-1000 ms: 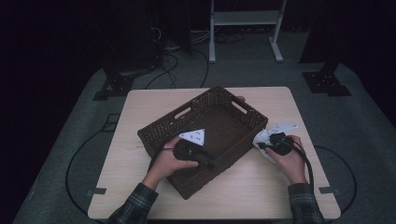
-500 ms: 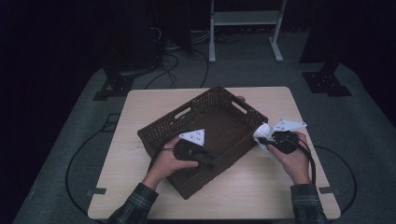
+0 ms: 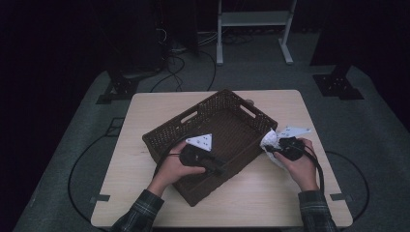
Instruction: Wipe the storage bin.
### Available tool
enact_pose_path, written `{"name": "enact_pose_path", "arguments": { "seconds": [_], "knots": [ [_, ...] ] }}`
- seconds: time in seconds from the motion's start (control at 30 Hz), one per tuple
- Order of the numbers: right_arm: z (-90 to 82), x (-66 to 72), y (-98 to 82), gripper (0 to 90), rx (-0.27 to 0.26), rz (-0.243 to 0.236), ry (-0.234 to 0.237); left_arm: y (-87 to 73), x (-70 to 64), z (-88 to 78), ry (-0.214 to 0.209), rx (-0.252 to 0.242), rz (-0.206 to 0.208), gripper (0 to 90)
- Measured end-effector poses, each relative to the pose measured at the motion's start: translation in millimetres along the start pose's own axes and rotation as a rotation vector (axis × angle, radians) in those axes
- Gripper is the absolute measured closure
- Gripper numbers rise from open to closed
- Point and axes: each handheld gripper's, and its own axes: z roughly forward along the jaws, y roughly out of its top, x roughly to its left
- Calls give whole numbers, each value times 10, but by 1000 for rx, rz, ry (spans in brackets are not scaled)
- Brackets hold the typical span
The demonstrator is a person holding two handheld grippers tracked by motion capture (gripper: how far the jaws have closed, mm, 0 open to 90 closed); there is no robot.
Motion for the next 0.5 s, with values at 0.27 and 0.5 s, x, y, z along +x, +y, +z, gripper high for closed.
{"name": "enact_pose_path", "arguments": {
  "seconds": [0.27,0.5],
  "knots": [
    [109,-11,-58,723,34,12,4,0,-1,1,0,0,0,617],
    [181,-16,-106,723,66,20,6,0,-1,2,-1,1,1,613]
  ]
}}
